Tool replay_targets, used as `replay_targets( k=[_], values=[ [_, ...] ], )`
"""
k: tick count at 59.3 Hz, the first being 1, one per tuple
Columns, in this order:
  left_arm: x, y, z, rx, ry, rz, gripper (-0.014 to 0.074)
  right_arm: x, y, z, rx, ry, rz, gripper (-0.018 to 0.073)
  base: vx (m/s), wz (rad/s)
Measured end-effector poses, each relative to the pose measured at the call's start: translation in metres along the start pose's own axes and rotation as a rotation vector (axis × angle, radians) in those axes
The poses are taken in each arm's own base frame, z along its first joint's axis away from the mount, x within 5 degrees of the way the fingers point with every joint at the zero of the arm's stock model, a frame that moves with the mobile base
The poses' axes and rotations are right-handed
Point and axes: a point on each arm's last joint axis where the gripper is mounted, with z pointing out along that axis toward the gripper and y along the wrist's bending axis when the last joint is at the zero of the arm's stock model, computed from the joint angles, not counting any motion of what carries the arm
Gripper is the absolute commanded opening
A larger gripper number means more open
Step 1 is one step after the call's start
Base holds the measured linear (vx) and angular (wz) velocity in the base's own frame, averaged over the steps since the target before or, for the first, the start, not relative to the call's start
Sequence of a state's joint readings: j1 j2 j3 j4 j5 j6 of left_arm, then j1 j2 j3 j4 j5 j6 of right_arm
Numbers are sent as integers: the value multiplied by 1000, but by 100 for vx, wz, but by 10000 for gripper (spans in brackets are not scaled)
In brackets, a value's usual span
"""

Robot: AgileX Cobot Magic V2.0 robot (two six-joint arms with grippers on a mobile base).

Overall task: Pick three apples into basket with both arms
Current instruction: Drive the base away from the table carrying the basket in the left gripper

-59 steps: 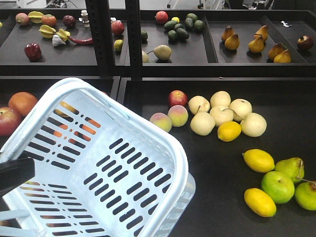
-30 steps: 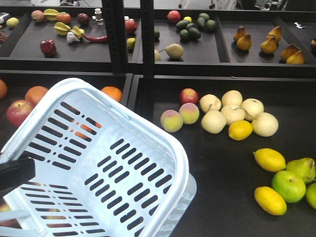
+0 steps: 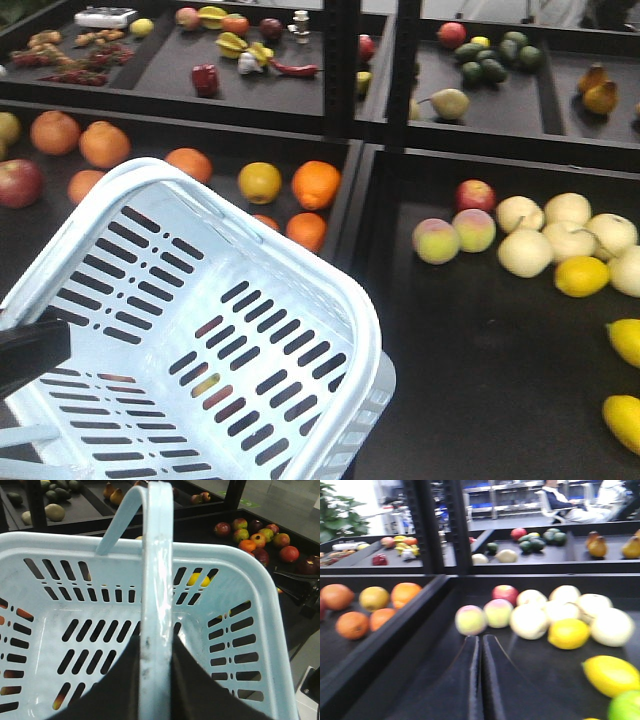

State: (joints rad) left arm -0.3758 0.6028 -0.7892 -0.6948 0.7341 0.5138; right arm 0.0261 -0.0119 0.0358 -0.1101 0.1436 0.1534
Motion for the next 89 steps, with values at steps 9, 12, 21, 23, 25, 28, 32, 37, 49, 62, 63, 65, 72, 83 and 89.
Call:
replay_targets(
  k=[9, 12, 21, 23, 25, 28, 32, 37, 49, 62, 63, 65, 72, 83, 89],
  values=[
    [0, 0, 0, 0, 0, 0, -6, 0, 0, 0, 0, 0, 0, -5, -11, 41],
    [0, 0, 0, 0, 0, 0, -6, 0, 0, 0, 0, 0, 0, -5, -11, 42],
    [0, 0, 0, 0, 0, 0, -6, 0, 0, 0, 0, 0, 0, -5, -12, 44],
    [0, 0, 0, 0, 0, 0, -6, 0, 0, 0, 0, 0, 0, -5, -13, 45],
    [0, 0, 0, 0, 0, 0, -6, 0, 0, 0, 0, 0, 0, -5, -13, 45],
    [0, 0, 0, 0, 0, 0, -6, 0, 0, 0, 0, 0, 0, -5, -13, 45],
    [0, 0, 0, 0, 0, 0, -6, 0, 0, 0, 0, 0, 0, -5, -13, 45],
    [0, 0, 0, 0, 0, 0, -6, 0, 0, 0, 0, 0, 0, -5, -13, 46],
    [0, 0, 0, 0, 0, 0, -6, 0, 0, 0, 0, 0, 0, -5, -14, 48],
    [0, 0, 0, 0, 0, 0, -6, 0, 0, 0, 0, 0, 0, -5, -14, 48],
    [0, 0, 0, 0, 0, 0, -6, 0, 0, 0, 0, 0, 0, -5, -14, 49],
    [0, 0, 0, 0, 0, 0, -6, 0, 0, 0, 0, 0, 0, -5, -14, 49],
    [0, 0, 0, 0, 0, 0, -6, 0, 0, 0, 0, 0, 0, -5, -14, 50],
    [0, 0, 0, 0, 0, 0, -6, 0, 0, 0, 0, 0, 0, -5, -15, 51],
    [0, 0, 0, 0, 0, 0, -6, 0, 0, 0, 0, 0, 0, -5, -15, 53]
  ],
)
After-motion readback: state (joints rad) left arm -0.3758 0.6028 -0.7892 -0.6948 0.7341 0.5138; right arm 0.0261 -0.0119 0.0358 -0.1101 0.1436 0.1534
